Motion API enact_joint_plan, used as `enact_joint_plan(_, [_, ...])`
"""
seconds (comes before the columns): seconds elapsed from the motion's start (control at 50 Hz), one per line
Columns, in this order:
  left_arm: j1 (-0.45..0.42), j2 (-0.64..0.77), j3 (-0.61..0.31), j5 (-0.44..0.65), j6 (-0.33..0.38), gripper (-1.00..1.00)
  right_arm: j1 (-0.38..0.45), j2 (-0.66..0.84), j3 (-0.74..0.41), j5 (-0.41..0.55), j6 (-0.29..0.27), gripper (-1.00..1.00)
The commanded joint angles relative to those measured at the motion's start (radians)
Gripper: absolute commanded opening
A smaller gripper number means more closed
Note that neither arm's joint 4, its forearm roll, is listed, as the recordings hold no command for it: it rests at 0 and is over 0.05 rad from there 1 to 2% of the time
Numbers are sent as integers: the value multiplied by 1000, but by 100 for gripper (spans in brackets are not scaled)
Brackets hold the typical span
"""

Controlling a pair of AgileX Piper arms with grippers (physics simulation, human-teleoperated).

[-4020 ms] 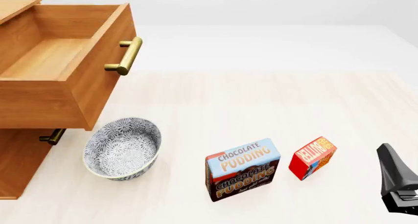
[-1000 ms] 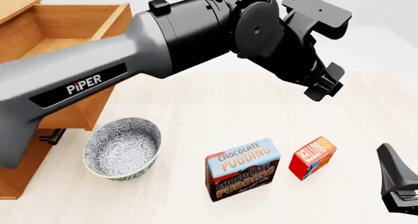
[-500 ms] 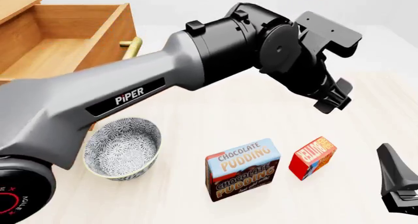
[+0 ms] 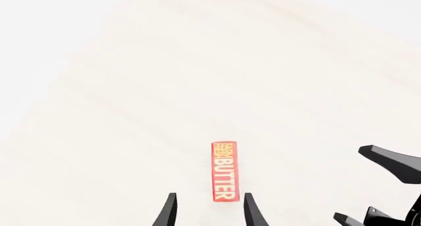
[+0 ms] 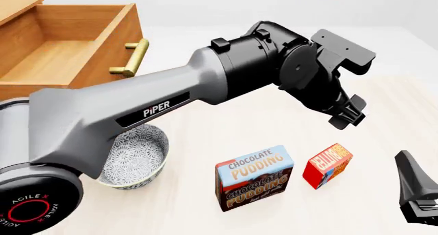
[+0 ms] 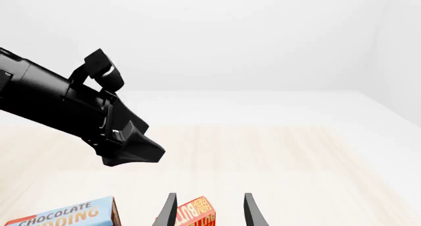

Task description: Put the butter at the back in the top drawer of the cabinet and close it.

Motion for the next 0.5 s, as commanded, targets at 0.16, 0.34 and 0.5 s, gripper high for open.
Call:
enact_joint_plan(0.16, [2, 50, -18, -1, -9, 100, 0, 0, 0, 0, 0, 100])
enact_joint_plan(0.34, [6, 75, -33, -2, -14, 100, 0, 0, 0, 0, 0, 100])
enact_joint_plan(0.5, [1, 96, -53, 5, -19, 100, 0, 0, 0, 0, 0, 100])
